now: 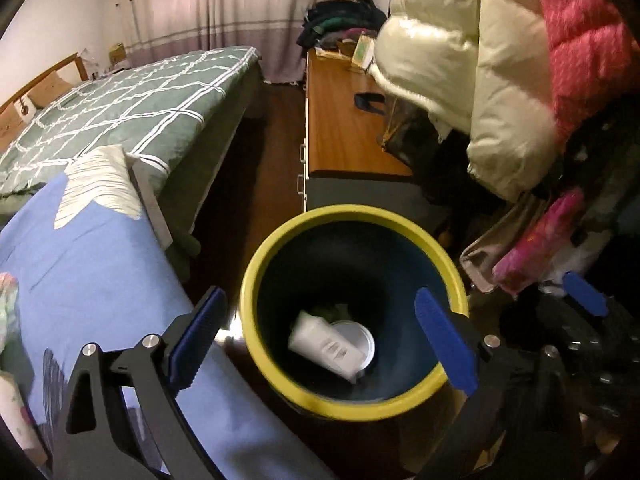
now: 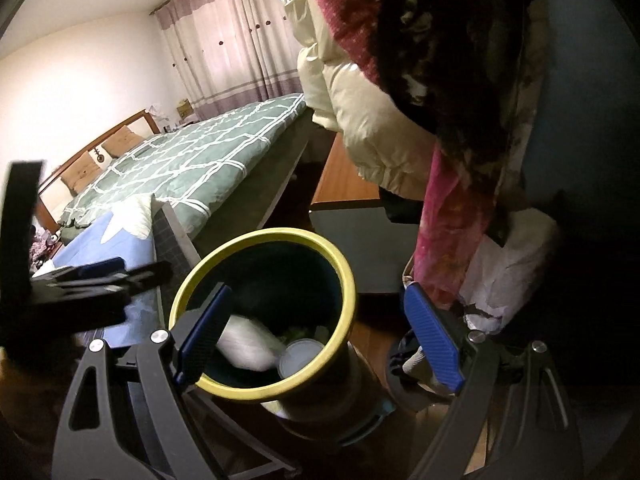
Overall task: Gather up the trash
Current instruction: 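Move the left gripper back over the trash pile, then grasp the clear plastic wrapper with the right gripper, then carry the wrapper with the right gripper into the bin and release, then grasp the brown plastic tray by its rim with the left gripper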
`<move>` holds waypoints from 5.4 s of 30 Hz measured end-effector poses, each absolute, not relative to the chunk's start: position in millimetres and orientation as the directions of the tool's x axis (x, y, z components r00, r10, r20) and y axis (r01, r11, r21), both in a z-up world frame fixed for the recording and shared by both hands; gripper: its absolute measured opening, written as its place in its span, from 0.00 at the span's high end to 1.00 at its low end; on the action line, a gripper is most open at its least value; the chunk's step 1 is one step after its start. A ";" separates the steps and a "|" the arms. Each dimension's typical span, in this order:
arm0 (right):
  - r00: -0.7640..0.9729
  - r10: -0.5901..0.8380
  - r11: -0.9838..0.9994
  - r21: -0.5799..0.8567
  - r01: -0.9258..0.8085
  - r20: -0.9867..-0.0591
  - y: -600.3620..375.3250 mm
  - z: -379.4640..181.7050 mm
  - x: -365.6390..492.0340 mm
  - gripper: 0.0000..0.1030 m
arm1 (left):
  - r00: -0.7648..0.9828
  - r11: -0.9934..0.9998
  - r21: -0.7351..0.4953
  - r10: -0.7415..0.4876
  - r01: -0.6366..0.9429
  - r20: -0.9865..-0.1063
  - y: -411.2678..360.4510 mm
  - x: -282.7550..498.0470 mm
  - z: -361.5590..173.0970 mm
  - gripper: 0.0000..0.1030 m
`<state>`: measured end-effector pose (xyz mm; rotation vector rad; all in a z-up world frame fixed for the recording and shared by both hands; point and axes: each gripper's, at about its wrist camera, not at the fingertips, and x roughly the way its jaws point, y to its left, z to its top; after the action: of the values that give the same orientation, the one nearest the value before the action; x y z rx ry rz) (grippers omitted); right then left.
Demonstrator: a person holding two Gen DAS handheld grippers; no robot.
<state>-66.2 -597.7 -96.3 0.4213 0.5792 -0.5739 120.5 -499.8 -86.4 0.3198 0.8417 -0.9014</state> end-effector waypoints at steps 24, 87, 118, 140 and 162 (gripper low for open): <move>0.769 -0.006 0.973 0.175 0.153 -0.639 -392.7 -95.4 62.5 0.19 | 0.811 0.967 -0.118 -0.254 0.226 -0.528 -77.2 81.3 -0.5 0.05; 0.623 0.363 0.907 0.415 -0.067 -0.693 -162.5 -123.8 182.6 0.89 | 0.860 0.974 -0.206 -0.022 -0.098 -0.510 86.0 61.2 -34.7 0.05; 0.805 -0.168 0.901 0.242 0.359 -0.569 -432.8 -76.1 65.2 0.92 | 0.791 0.989 -0.143 -0.109 0.028 -0.602 -7.8 94.6 -70.9 0.05; 0.626 -0.376 0.740 0.186 0.646 -0.683 -561.4 -138.3 61.4 0.58 | 0.745 0.993 -0.113 -0.092 0.022 -0.661 -34.5 111.0 -87.7 0.05; 0.666 -0.333 0.772 0.212 0.599 -0.667 -546.9 -128.2 65.4 0.52 | 0.652 0.990 -0.128 -0.062 -0.055 -0.756 -32.4 136.8 -129.5 0.05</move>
<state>65.4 -546.9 -128.2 0.4413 0.6507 -0.5460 136.8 -32.4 -129.5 -0.1442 0.8620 -0.0039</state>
